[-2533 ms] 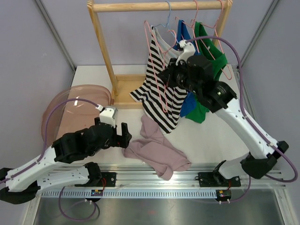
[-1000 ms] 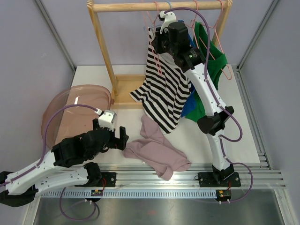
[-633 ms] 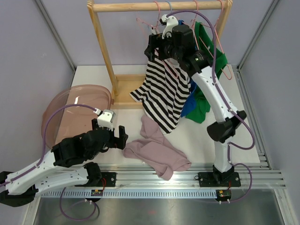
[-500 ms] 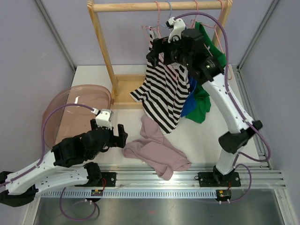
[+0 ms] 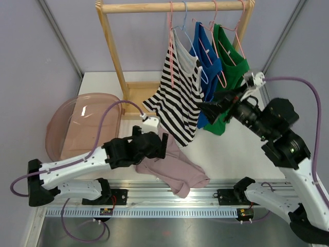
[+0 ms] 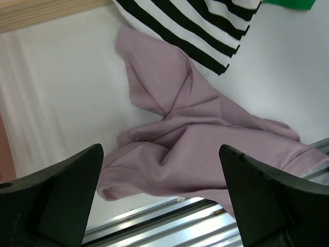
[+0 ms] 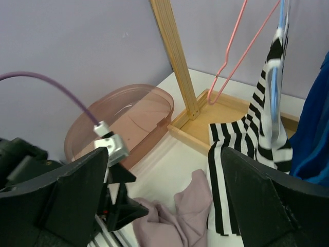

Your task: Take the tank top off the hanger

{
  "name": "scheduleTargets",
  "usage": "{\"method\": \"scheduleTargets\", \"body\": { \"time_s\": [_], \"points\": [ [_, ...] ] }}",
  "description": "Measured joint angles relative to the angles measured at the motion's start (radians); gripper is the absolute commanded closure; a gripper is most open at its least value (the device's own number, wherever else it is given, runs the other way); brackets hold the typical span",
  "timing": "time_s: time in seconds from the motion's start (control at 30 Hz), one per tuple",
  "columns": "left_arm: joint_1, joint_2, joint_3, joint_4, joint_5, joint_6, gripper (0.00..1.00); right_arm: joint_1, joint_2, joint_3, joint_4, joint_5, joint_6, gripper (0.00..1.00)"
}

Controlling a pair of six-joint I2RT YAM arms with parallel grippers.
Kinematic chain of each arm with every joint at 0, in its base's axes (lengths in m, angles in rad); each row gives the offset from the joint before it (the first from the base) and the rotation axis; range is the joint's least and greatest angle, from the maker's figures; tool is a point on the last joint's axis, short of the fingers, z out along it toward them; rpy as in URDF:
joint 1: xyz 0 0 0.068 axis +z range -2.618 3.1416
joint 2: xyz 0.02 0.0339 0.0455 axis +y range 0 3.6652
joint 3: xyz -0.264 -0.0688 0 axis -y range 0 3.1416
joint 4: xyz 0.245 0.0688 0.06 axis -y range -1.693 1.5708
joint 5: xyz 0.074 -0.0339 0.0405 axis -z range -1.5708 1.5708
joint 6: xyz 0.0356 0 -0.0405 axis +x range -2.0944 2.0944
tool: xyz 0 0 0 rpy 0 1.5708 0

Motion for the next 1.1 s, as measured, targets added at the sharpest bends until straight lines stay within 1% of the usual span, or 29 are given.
{"method": "scheduleTargets", "body": {
  "time_s": [0.17, 0.3, 0.5, 0.63, 0.67, 0.7, 0.73, 0.8, 0.83, 0.9, 0.93, 1.03, 1.1],
  "points": [
    [-0.033, 0.175, 0.021, 0.064, 0.032, 0.001, 0.01, 0.0, -0.217, -0.176, -0.009, 0.035, 0.038, 0.01],
    [-0.038, 0.296, 0.021, 0.126, 0.085, -0.001, 0.01, 0.001, -0.343, -0.24, -0.074, 0.158, 0.045, 0.01],
    [-0.069, 0.443, 0.018, 0.196, 0.162, -0.021, 0.01, 0.001, -0.41, -0.252, -0.221, 0.392, 0.017, 0.0],
    [-0.085, 0.528, 0.009, 0.23, 0.195, -0.04, 0.01, 0.001, -0.44, -0.286, -0.292, 0.45, 0.002, 0.01],
    [-0.088, 0.545, 0.002, 0.24, 0.202, -0.043, 0.03, 0.001, -0.444, -0.291, -0.298, 0.451, 0.0, 0.0],
    [-0.089, 0.559, -0.01, 0.251, 0.209, -0.047, 0.07, 0.001, -0.448, -0.297, -0.306, 0.449, 0.0, 0.01],
    [-0.089, 0.569, -0.022, 0.264, 0.217, -0.051, 0.16, 0.001, -0.452, -0.301, -0.313, 0.448, -0.001, 0.0],
    [-0.089, 0.583, -0.046, 0.286, 0.23, -0.063, 0.38, 0.001, -0.459, -0.309, -0.321, 0.445, -0.003, 0.01],
    [-0.089, 0.585, -0.058, 0.3, 0.236, -0.066, 0.68, 0.001, -0.46, -0.309, -0.323, 0.443, -0.004, 0.0],
    [-0.089, 0.583, -0.065, 0.317, 0.24, -0.073, 0.91, 0.001, -0.462, -0.309, -0.326, 0.432, -0.004, 0.01],
    [-0.089, 0.582, -0.065, 0.321, 0.24, -0.076, 1.0, 0.001, -0.463, -0.309, -0.326, 0.425, -0.005, 0.0],
    [-0.095, 0.566, -0.065, 0.305, 0.228, -0.079, 1.0, 0.001, -0.472, -0.31, -0.326, 0.415, -0.006, 0.01],
    [-0.1, 0.535, -0.064, 0.262, 0.206, -0.089, 1.0, 0.001, -0.479, -0.311, -0.326, 0.41, -0.007, 0.01]
  ]
}}
